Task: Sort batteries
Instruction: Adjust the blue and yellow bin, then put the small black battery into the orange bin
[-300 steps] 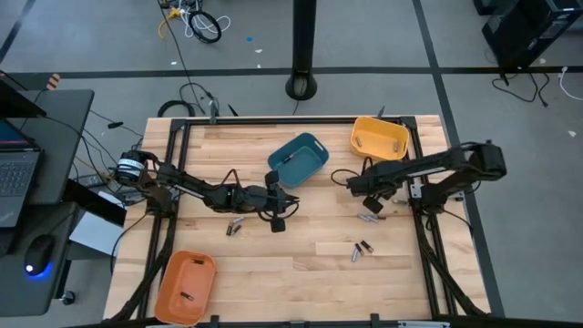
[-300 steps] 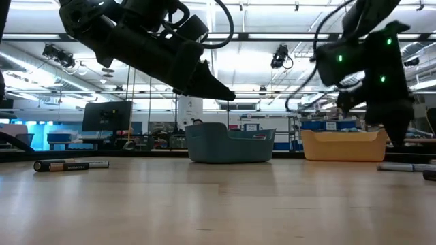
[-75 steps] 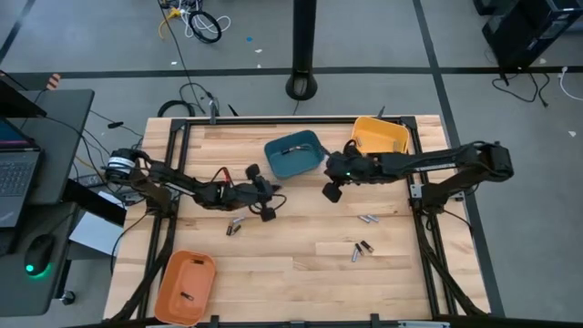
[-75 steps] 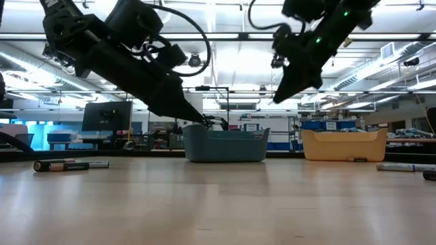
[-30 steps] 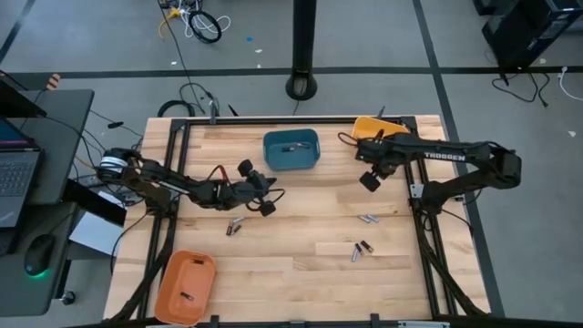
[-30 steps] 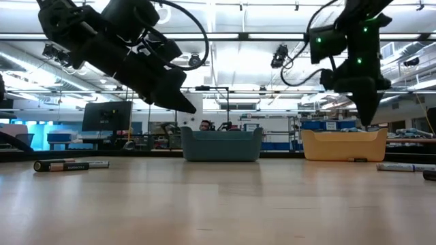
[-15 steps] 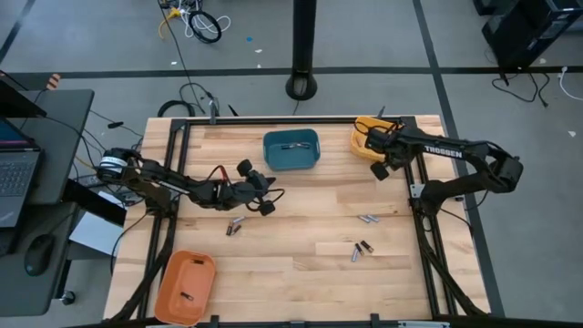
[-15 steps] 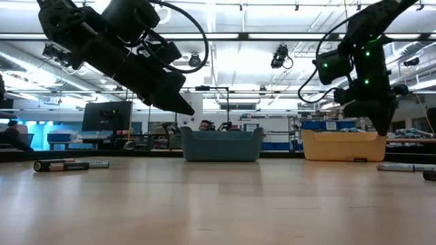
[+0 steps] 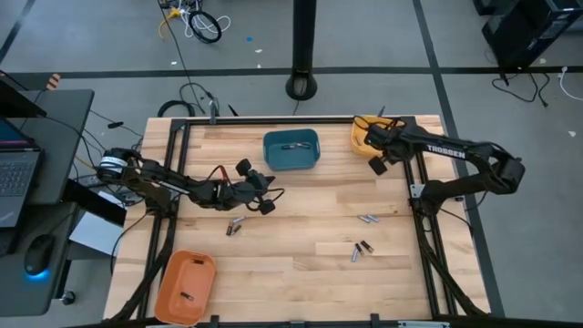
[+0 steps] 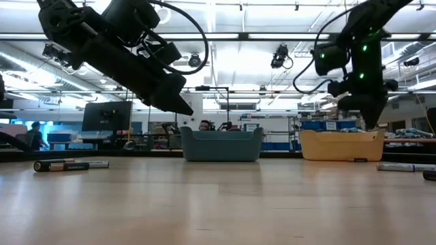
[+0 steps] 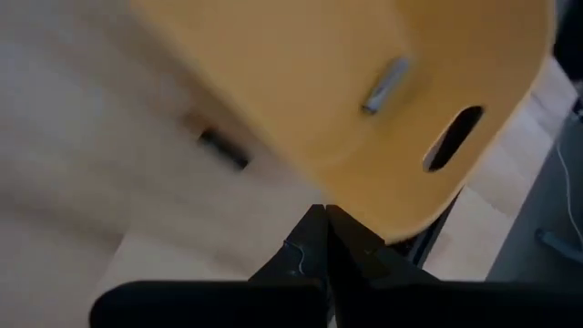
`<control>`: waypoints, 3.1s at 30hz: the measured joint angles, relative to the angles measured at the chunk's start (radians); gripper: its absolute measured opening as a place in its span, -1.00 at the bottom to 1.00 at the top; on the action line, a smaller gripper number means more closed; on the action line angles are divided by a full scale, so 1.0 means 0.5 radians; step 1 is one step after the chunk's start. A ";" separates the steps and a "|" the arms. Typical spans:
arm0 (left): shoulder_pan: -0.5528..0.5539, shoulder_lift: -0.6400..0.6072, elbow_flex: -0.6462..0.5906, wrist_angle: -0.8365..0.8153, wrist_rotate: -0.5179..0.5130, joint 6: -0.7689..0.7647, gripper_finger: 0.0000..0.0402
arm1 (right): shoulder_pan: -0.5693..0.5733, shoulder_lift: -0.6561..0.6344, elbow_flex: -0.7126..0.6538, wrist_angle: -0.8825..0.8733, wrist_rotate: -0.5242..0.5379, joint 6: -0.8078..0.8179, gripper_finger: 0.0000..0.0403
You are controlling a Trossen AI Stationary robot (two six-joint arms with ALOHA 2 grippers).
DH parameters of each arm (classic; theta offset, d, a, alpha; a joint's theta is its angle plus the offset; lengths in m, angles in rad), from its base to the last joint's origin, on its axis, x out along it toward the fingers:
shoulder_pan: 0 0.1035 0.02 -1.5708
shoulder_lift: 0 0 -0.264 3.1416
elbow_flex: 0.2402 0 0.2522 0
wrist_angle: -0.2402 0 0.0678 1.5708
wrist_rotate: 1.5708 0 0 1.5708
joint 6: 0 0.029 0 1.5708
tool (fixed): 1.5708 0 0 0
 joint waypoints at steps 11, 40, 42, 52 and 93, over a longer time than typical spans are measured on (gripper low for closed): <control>-0.012 0.000 0.000 0.002 0.061 0.001 -0.97 | 0.704 -0.070 0.068 -0.483 -0.637 0.175 -0.96; -0.094 0.000 0.000 -0.003 0.050 0.056 -0.97 | 1.187 1.160 0.056 -0.622 -0.788 -0.549 -0.96; -0.094 0.000 0.000 -0.011 0.050 0.058 -0.97 | 1.172 1.180 0.055 -0.593 -0.792 -0.572 -0.96; -0.101 0.001 0.000 -0.074 0.049 0.048 -0.97 | 1.049 1.185 0.051 -0.548 -0.843 -0.641 -0.96; -0.146 0.001 0.000 -0.052 -0.078 0.061 -0.97 | 0.696 1.185 -0.188 -0.417 -0.677 0.406 -0.96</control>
